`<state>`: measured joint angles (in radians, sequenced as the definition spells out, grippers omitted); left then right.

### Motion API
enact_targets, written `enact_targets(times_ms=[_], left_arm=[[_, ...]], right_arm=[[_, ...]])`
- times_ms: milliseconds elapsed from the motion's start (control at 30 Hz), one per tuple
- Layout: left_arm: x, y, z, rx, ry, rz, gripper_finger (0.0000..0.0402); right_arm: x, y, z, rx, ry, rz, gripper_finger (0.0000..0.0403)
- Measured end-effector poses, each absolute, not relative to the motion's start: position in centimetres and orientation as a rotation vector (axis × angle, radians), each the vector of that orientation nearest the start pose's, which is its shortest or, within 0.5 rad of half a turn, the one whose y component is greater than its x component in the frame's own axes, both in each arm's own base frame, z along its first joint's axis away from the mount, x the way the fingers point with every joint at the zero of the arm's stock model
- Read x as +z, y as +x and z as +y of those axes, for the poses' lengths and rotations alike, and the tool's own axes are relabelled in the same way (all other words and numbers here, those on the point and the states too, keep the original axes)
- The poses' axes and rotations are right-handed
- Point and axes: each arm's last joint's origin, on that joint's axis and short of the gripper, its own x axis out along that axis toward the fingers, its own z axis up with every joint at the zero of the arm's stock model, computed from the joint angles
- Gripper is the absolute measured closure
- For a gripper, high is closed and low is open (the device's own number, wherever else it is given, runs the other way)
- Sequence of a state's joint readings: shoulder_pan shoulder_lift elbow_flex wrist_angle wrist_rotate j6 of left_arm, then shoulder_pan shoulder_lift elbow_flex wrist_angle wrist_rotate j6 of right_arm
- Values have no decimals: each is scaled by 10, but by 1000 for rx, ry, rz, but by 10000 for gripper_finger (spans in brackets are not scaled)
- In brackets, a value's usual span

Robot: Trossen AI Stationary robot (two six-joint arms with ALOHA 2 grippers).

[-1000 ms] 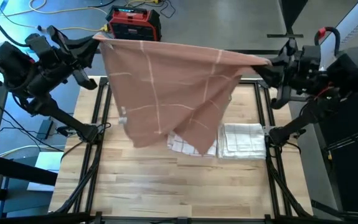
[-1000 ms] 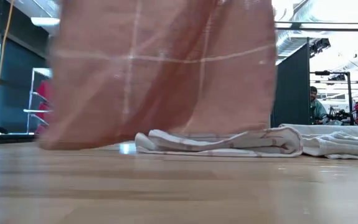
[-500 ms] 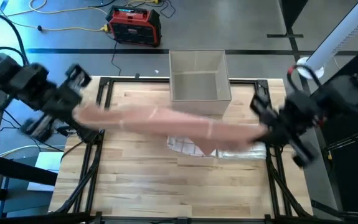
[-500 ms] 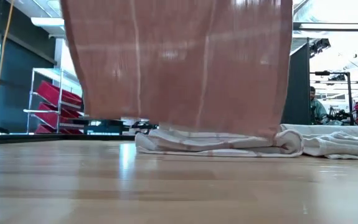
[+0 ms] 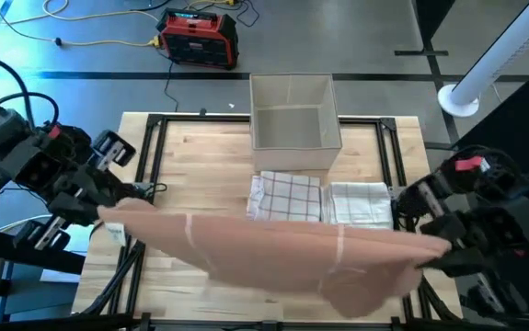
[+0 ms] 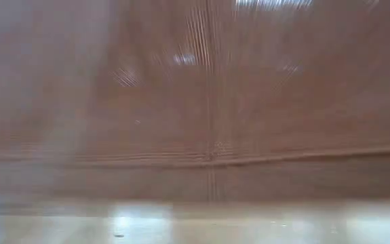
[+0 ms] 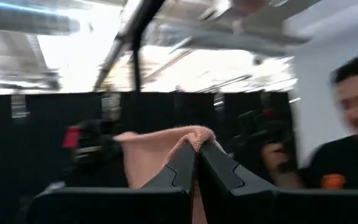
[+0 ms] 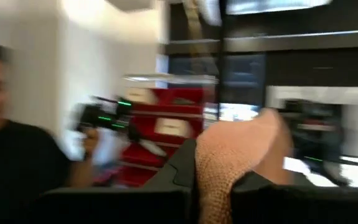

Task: Fold towel
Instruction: Fold the brown towel

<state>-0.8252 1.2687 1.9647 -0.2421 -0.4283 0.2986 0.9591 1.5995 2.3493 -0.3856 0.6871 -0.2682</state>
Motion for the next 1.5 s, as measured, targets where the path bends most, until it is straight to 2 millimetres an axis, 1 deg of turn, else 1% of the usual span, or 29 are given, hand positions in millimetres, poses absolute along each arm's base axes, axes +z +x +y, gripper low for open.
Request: enact_targets(times_ms=[67, 133, 200, 267, 433, 500, 533, 600, 667, 767, 833, 933, 1100, 1200, 1333, 1400, 1500], left_arm=[[596, 126, -115, -196, 74, -351, 401], [588, 128, -110, -54, 121, -245, 401], [578, 133, -106, 84, 166, -127, 401], [564, 139, -101, 195, 211, -7, 401], [523, 146, -82, 386, 252, 259, 401], [504, 150, -74, 451, 280, 365, 401], [494, 153, -72, 481, 293, 415, 401], [475, 158, -66, 530, 317, 515, 401], [458, 164, -61, 573, 338, 591, 401], [437, 173, -56, 591, 379, 680, 401], [426, 179, -53, 605, 407, 715, 401], [417, 184, -46, 625, 431, 752, 401], [402, 194, -36, 591, 408, 830, 401], [394, 197, -31, 547, 396, 882, 401], [386, 195, -19, 576, 409, 932, 401], [386, 192, -16, 562, 336, 933, 402], [387, 188, -19, 466, 175, 935, 402]], right_arm=[[606, 158, 190, 76, -9, -210, 403], [597, 160, 185, -84, -17, -112, 403], [583, 165, 180, -225, -11, -17, 403], [564, 169, 173, -316, 9, 64, 403], [516, 174, 146, -521, 98, 228, 403], [500, 185, 143, -583, 142, 251, 403], [493, 190, 141, -591, 96, 278, 403], [483, 200, 140, -578, 74, 319, 403], [470, 205, 131, -604, 48, 385, 403], [448, 212, 121, -668, 36, 468, 403], [434, 216, 117, -706, 23, 516, 403], [420, 218, 110, -737, 8, 571, 403], [396, 225, 104, -781, -10, 658, 403], [385, 226, 102, -790, -26, 700, 403], [374, 225, 98, -809, -51, 730, 403], [375, 220, 95, -805, -14, 740, 403], [377, 210, 96, -753, 68, 790, 403]])
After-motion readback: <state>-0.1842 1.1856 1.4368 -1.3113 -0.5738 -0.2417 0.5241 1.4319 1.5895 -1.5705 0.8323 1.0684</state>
